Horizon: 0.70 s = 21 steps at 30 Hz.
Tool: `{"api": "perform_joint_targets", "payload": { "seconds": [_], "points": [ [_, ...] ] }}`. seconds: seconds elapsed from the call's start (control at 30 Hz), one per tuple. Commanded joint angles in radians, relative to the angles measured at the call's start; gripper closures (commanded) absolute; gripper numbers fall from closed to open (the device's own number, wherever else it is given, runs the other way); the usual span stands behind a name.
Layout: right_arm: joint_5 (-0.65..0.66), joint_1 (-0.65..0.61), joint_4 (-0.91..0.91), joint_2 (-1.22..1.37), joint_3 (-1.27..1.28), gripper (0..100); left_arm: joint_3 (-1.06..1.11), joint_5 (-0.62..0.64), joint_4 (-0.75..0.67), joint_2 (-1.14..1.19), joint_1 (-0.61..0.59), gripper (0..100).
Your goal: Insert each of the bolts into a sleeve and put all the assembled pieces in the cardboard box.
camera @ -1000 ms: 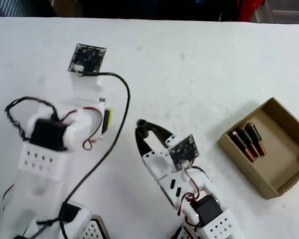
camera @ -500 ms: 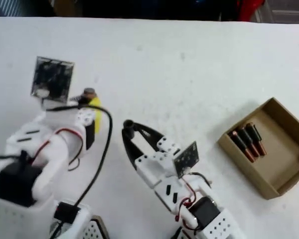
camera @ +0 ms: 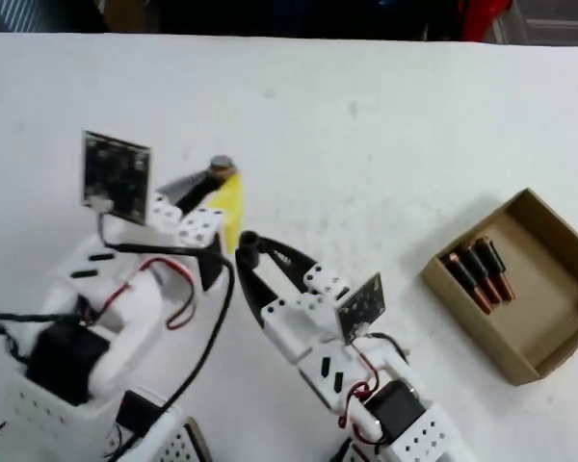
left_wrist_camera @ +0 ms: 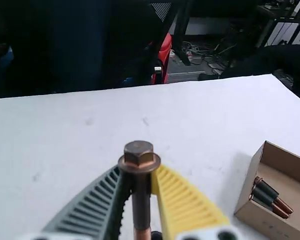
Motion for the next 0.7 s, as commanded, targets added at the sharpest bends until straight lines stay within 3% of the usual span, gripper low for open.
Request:
{"api": "perform_joint_targets", "payload": {
  "seconds": [0.0,0.2,0.5,0.67],
  "points": [
    [-0.006,-0.007,-0.025,-0.012,0.008,98.2,0.074,0.009,-0.129,-0.096,0.091,98],
    [-0.006,-0.007,-0.022,-0.012,0.008,98.2,0.198,0.009,-0.226,-0.219,0.111,98],
    [0.077,-0.007,-0.022,-0.012,0.008,98.2,0.255,0.003,-0.233,-0.292,0.111,98],
    [0.081,-0.008,-0.022,-0.012,0.008,98.2,0.344,0.002,-0.361,-0.289,0.108,98]
  ]
}}
